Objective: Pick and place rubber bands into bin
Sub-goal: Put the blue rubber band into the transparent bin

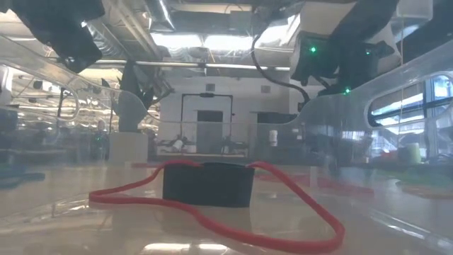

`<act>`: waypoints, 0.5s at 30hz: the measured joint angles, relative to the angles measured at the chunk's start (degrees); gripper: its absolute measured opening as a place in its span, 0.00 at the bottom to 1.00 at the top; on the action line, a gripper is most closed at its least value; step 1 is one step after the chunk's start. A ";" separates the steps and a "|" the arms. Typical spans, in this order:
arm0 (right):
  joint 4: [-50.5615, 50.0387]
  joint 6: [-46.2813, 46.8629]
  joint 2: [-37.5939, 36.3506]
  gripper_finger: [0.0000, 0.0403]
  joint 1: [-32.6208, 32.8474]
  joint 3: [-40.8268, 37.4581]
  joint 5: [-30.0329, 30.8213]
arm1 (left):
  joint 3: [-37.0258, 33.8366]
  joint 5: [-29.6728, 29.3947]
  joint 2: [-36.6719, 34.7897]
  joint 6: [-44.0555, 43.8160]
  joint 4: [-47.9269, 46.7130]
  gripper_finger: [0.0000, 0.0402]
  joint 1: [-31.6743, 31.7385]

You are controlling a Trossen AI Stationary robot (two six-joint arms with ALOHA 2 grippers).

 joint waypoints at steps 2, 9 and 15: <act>0.69 -0.04 0.53 0.22 0.47 -0.65 0.21 | 0.00 2.54 0.02 -2.27 -0.03 0.01 0.00; 0.39 2.32 0.05 0.02 4.95 0.39 3.11 | 0.00 5.76 0.13 -2.52 -0.32 0.01 -0.02; -7.63 6.10 0.43 0.01 11.74 9.14 1.95 | 0.00 5.83 0.13 2.44 -0.40 0.01 -0.02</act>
